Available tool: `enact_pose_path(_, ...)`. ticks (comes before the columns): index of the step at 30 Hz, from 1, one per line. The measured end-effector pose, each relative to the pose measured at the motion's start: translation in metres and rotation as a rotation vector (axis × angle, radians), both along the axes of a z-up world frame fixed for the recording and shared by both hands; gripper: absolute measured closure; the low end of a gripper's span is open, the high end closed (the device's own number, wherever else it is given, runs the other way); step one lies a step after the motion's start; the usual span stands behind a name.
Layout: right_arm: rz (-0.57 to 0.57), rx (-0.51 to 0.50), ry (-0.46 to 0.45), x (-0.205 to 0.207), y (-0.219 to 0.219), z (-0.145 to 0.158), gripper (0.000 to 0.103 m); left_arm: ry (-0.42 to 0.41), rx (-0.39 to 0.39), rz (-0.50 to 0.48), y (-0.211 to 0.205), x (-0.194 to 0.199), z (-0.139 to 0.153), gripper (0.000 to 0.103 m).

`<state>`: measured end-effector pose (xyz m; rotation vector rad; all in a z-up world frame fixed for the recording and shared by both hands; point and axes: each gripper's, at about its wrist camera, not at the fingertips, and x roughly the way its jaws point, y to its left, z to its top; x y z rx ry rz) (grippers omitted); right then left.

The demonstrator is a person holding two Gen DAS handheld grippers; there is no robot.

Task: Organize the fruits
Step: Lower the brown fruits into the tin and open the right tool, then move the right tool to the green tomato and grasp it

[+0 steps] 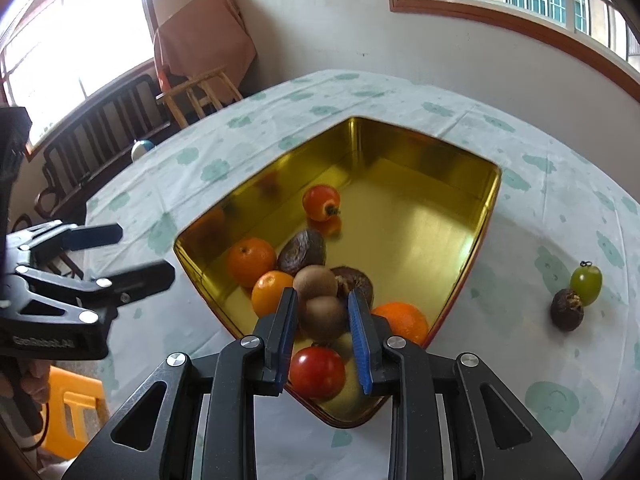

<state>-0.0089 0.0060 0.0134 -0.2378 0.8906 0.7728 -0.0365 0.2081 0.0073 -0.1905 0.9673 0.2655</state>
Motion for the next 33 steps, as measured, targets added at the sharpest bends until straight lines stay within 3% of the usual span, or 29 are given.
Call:
enact_pose_path(7,-0.058,0.05,-0.044,0.003,-0.028,0.023,0.068,-0.008,-0.007,-0.007,-0.004,0.001,0.002,0.013)
enact_pose_path(13,-0.194,0.039,-0.069,0.031,-0.074,0.029,0.067,-0.005,-0.01,-0.014,-0.009,0.003,0.002,0.013)
enact_pose_path(18,-0.328,0.007,-0.061,0.066,-0.116,0.024,0.059,-0.002,-0.005,-0.025,-0.013,0.006,0.002,0.013)
enact_pose_path(22,-0.4,-0.022,-0.056,0.09,-0.141,0.017,0.059,-0.006,0.001,-0.032,-0.016,0.009,0.003,0.013)
enact_pose_path(33,-0.44,-0.058,-0.029,0.129,-0.149,-0.005,0.051,-0.006,0.021,-0.055,-0.025,0.024,0.008,0.013)
